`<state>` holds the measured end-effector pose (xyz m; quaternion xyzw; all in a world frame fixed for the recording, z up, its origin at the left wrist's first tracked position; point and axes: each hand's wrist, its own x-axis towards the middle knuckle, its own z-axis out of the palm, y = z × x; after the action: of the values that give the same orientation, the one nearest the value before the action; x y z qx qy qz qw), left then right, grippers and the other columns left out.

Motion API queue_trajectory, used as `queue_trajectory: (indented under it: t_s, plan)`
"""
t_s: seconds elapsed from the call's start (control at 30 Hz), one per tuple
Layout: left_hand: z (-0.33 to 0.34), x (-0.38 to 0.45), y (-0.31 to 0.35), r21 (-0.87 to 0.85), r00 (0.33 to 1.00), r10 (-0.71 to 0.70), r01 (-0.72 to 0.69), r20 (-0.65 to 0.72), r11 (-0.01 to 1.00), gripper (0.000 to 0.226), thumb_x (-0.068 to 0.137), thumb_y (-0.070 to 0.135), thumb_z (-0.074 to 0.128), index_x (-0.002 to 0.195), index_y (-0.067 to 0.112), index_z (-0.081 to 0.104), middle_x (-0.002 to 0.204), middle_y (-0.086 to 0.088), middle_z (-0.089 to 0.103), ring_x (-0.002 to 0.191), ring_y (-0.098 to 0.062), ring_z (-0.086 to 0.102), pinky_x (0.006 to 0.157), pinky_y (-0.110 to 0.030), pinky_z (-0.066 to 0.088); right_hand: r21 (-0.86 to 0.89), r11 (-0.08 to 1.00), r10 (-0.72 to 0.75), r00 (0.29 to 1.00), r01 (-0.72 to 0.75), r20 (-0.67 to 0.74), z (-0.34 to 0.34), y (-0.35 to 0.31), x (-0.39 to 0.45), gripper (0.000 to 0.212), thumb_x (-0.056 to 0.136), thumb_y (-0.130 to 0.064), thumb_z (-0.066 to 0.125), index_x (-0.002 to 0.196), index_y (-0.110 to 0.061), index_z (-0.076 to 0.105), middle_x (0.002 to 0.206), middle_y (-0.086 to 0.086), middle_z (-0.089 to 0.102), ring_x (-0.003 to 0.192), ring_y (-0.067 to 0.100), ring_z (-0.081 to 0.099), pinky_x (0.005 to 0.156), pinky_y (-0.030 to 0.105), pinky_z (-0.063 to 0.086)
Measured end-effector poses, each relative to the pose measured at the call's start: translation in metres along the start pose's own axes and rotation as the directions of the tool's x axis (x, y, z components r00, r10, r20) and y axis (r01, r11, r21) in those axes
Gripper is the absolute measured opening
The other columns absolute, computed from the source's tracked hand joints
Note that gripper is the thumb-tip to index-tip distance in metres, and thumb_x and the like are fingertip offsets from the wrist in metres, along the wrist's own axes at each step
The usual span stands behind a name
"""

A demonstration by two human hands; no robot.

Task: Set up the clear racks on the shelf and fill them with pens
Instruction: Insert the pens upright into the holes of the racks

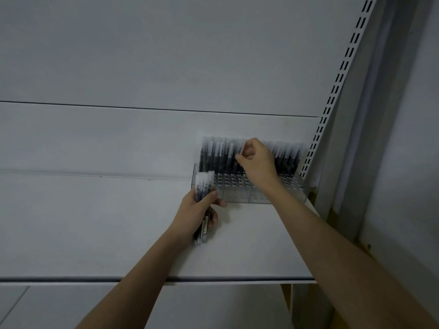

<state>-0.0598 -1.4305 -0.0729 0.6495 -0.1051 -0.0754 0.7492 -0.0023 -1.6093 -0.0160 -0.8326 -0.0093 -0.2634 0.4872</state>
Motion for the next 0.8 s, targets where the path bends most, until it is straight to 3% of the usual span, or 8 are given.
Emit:
queue_trajectory:
  t_s: [0.17,0.33,0.43,0.5,0.6,0.7,0.8]
  plan:
    - [0.002,-0.003,0.001,0.009,0.999,0.0,-0.001,0.035,1.0,0.011,0.101,0.019,0.052,0.103,0.01,0.047,0.094,-0.016,0.073,0.049,-0.024,0.052,0.041,-0.025,0.041,-0.109,0.994,0.001,1.0,0.001,0.013,0.003,0.002,0.001,0.013,0.092,-0.014,0.068,0.095,-0.012,0.056,0.082,0.002,0.061,0.079,0.02,0.062,0.074,0.032,0.054]
    - [0.002,-0.005,0.003,0.024,0.999,-0.014,0.013,0.044,1.0,0.013,0.101,0.022,0.053,0.1,0.009,0.049,0.095,-0.015,0.073,0.049,-0.024,0.052,0.04,-0.025,0.041,-0.279,0.959,-0.02,0.995,0.046,0.096,0.007,0.0,0.0,0.016,0.093,-0.015,0.067,0.096,-0.002,0.057,0.082,0.015,0.065,0.076,0.025,0.062,0.073,0.04,0.055]
    - [0.002,-0.005,0.003,0.019,0.999,-0.022,0.022,0.026,1.0,0.014,0.101,0.021,0.054,0.099,0.007,0.052,0.09,-0.012,0.073,0.048,-0.022,0.053,0.04,-0.025,0.041,-0.276,0.961,0.03,0.996,-0.005,0.084,0.006,-0.001,-0.006,0.025,0.091,-0.019,0.069,0.107,-0.005,0.057,0.096,0.008,0.063,0.086,0.023,0.06,0.078,0.038,0.054]
    - [0.002,-0.006,0.004,0.023,1.0,-0.023,0.022,0.017,0.999,0.018,0.101,0.02,0.054,0.098,0.002,0.053,0.078,-0.009,0.069,0.045,-0.019,0.053,0.04,-0.025,0.041,-0.205,0.978,0.04,0.999,-0.035,0.023,0.005,-0.001,-0.02,0.028,0.093,-0.02,0.067,0.116,-0.009,0.054,0.105,0.004,0.057,0.089,0.019,0.057,0.079,0.033,0.051]
    - [0.003,-0.008,0.006,0.028,1.0,-0.024,0.024,0.015,0.999,0.019,0.101,0.018,0.054,0.096,0.0,0.055,0.066,-0.005,0.062,0.042,-0.017,0.053,0.039,-0.024,0.041,-0.007,1.0,0.03,0.999,-0.03,-0.018,0.007,-0.002,-0.051,0.013,0.097,-0.019,0.061,0.108,-0.016,0.057,0.099,-0.002,0.06,0.084,0.012,0.059,0.076,0.026,0.05]
    - [0.003,-0.009,0.008,0.006,0.999,-0.034,0.034,0.041,0.999,0.019,0.101,0.016,0.053,0.1,-0.002,0.056,0.077,-0.008,0.067,0.044,-0.019,0.056,0.041,-0.026,0.045,0.232,0.961,0.12,0.983,-0.15,0.137,0.015,0.003,-0.079,0.003,0.098,-0.024,0.059,0.1,-0.024,0.062,0.093,-0.001,0.066,0.081,0.017,0.065,0.071,0.032,0.056]
    - [0.004,-0.012,0.01,-0.015,0.993,-0.06,0.062,0.105,0.998,0.021,0.101,0.014,0.053,0.107,-0.005,0.057,0.086,-0.015,0.069,0.046,-0.02,0.059,0.042,-0.026,0.049,0.324,0.908,0.187,0.949,-0.266,0.253,0.02,0.011,-0.098,0.009,0.097,-0.029,0.061,0.101,-0.024,0.068,0.083,-0.005,0.068,0.077,0.012,0.062,0.069,0.026,0.051]
